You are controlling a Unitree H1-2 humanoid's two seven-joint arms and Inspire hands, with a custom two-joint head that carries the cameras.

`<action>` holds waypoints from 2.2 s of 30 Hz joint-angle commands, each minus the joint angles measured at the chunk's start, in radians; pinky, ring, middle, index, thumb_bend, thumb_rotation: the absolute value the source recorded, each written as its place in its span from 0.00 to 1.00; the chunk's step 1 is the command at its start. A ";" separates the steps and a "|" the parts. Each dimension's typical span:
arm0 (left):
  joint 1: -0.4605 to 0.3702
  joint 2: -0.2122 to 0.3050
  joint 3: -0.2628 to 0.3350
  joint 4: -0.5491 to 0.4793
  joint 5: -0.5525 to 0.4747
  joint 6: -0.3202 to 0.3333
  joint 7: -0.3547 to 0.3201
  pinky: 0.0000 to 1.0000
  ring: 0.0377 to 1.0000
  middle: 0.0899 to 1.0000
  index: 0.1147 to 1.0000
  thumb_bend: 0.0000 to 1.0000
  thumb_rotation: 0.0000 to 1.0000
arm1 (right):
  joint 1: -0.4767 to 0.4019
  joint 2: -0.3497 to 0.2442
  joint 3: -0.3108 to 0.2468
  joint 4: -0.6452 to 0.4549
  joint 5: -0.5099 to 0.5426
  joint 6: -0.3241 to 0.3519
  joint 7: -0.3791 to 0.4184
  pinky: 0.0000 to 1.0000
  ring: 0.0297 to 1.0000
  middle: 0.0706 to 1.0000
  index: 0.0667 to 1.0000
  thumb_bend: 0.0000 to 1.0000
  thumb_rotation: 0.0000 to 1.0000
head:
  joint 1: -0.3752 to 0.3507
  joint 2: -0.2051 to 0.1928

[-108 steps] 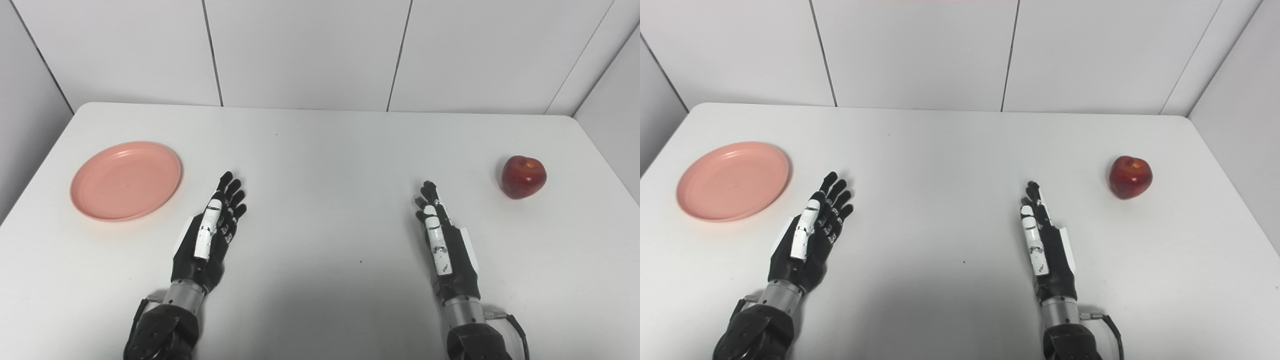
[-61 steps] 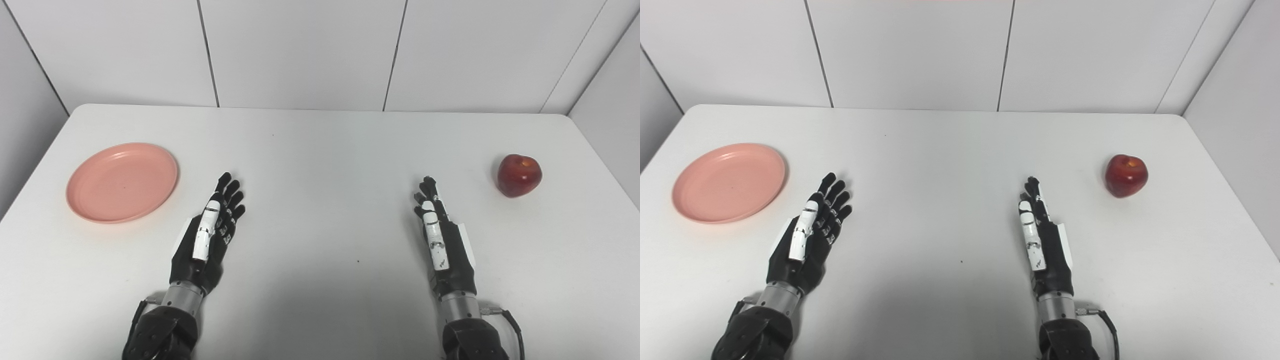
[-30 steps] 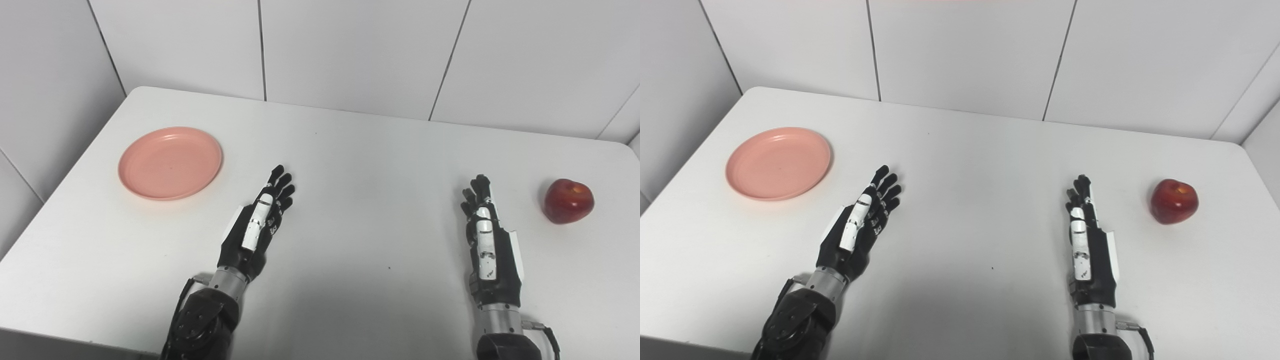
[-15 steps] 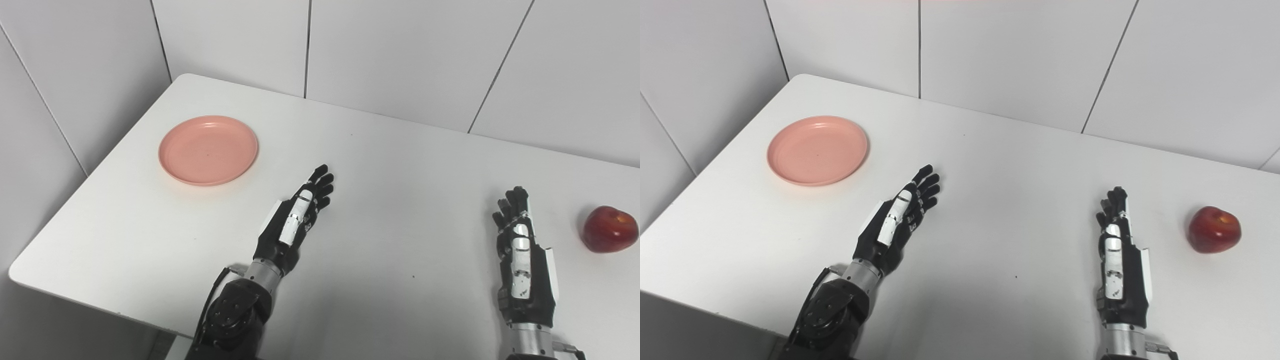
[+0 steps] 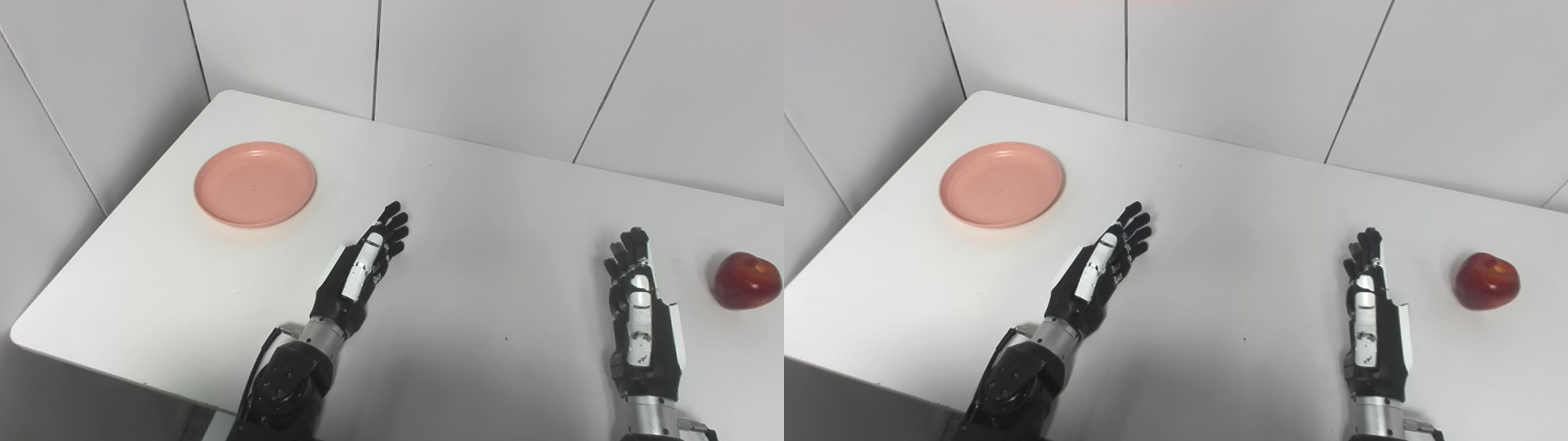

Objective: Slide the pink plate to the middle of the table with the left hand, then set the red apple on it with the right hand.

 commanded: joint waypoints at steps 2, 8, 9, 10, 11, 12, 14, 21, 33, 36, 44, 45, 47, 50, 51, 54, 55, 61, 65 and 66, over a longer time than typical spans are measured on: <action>-0.010 0.020 0.015 0.000 -0.001 -0.004 -0.002 0.97 0.96 0.96 0.94 0.39 1.00 | 0.048 -0.004 -0.011 0.071 0.005 -0.029 0.005 1.00 1.00 1.00 1.00 0.26 1.00 | 0.002 0.000; -0.038 0.039 0.040 -0.047 -0.004 0.038 0.003 0.95 0.94 0.94 0.91 0.43 1.00 | 0.046 -0.003 -0.011 0.074 0.002 -0.031 0.003 1.00 0.99 1.00 1.00 0.26 1.00 | 0.005 -0.002; -0.044 0.044 0.042 -0.056 -0.004 0.045 0.002 0.95 0.93 0.93 0.91 0.44 1.00 | 0.045 -0.003 -0.011 0.074 0.000 -0.031 0.002 1.00 0.99 1.00 1.00 0.26 1.00 | 0.006 -0.002; -0.051 0.050 0.043 -0.067 0.000 0.054 0.001 0.95 0.93 0.93 0.91 0.44 1.00 | 0.045 -0.003 -0.011 0.075 0.001 -0.031 0.003 1.00 1.00 1.00 1.00 0.26 1.00 | 0.007 -0.004; -0.057 0.055 0.045 -0.078 0.000 0.063 0.000 0.95 0.93 0.93 0.91 0.44 1.00 | 0.044 -0.003 -0.011 0.076 0.001 -0.031 0.003 1.00 1.00 1.00 1.00 0.25 1.00 | 0.008 -0.004; -0.063 0.059 0.048 -0.088 -0.002 0.075 0.002 0.95 0.92 0.93 0.91 0.44 1.00 | 0.044 -0.002 -0.011 0.077 0.001 -0.032 0.003 1.00 1.00 1.00 1.00 0.25 1.00 | 0.010 -0.006; -0.074 0.063 0.055 -0.109 -0.010 0.100 0.007 0.95 0.92 0.91 0.89 0.44 1.00 | 0.043 -0.003 -0.011 0.079 -0.001 -0.033 0.002 1.00 1.00 1.00 1.00 0.25 1.00 | 0.011 -0.007; -0.126 0.093 0.086 -0.162 -0.031 0.126 -0.008 0.95 0.91 0.91 0.88 0.42 1.00 | 0.045 0.000 -0.012 0.071 -0.009 -0.011 -0.004 1.00 0.99 1.00 1.00 0.25 1.00 | 0.018 -0.013; -0.234 0.128 0.134 -0.256 -0.063 0.217 0.008 0.92 0.91 0.91 0.88 0.38 1.00 | 0.039 -0.011 -0.014 0.100 -0.003 -0.046 0.010 1.00 1.00 1.00 1.00 0.25 1.00 | 0.034 -0.026; -0.267 0.144 0.155 -0.267 -0.061 0.235 0.013 0.91 0.91 0.91 0.89 0.37 1.00 | 0.041 -0.010 -0.015 0.097 -0.004 -0.043 0.010 1.00 1.00 1.00 0.99 0.24 1.00 | 0.036 -0.027; -0.347 0.202 0.212 -0.264 -0.063 0.264 0.025 0.90 0.91 0.91 0.88 0.36 1.00 | 0.042 -0.009 -0.015 0.088 -0.006 -0.031 0.009 1.00 1.00 1.00 1.00 0.24 1.00 | 0.043 -0.031; -0.358 0.215 0.224 -0.253 -0.070 0.261 0.023 0.90 0.91 0.91 0.88 0.36 1.00 | 0.041 -0.008 -0.016 0.091 -0.006 -0.038 0.009 1.00 1.00 1.00 1.00 0.23 1.00 | 0.044 -0.032; -0.376 0.240 0.244 -0.230 -0.085 0.253 0.014 0.90 0.91 0.91 0.89 0.36 1.00 | 0.038 -0.008 -0.018 0.098 -0.003 -0.049 0.010 1.00 1.00 1.00 1.00 0.22 1.00 | 0.044 -0.033; -0.395 0.266 0.270 -0.191 -0.105 0.237 0.009 0.91 0.91 0.91 0.89 0.38 1.00 | 0.036 -0.009 -0.019 0.104 0.005 -0.047 0.015 1.00 1.00 1.00 1.00 0.23 1.00 | 0.046 -0.033; -0.401 0.274 0.278 -0.179 -0.107 0.233 0.011 0.91 0.91 0.91 0.88 0.38 1.00 | 0.036 -0.009 -0.020 0.104 0.007 -0.045 0.016 1.00 1.00 1.00 1.00 0.23 1.00 | 0.047 -0.033; -0.416 0.294 0.296 -0.148 -0.104 0.223 0.018 0.90 0.90 0.90 0.88 0.38 1.00 | 0.037 -0.009 -0.021 0.103 0.005 -0.040 0.016 1.00 1.00 1.00 1.00 0.24 1.00 | 0.050 -0.034; -0.422 0.303 0.307 -0.135 -0.106 0.223 0.021 0.90 0.90 0.90 0.88 0.38 1.00 | 0.037 -0.009 -0.021 0.104 0.004 -0.044 0.016 1.00 1.00 1.00 1.00 0.24 1.00 | 0.052 -0.034; -0.441 0.341 0.351 -0.085 -0.103 0.223 0.033 0.90 0.90 0.91 0.88 0.38 1.00 | 0.041 -0.007 -0.023 0.096 0.008 -0.041 0.016 1.00 1.00 1.00 1.00 0.23 1.00 | 0.062 -0.036; -0.452 0.362 0.380 -0.059 -0.116 0.228 0.036 0.90 0.91 0.91 0.89 0.35 1.00 | 0.038 -0.006 -0.024 0.102 0.012 -0.050 0.018 1.00 1.00 1.00 1.00 0.22 1.00 | 0.068 -0.037; -0.453 0.366 0.387 -0.055 -0.117 0.229 0.038 0.90 0.91 0.91 0.89 0.35 1.00 | 0.037 -0.006 -0.025 0.104 0.013 -0.053 0.019 1.00 1.00 1.00 1.00 0.22 1.00 | 0.070 -0.038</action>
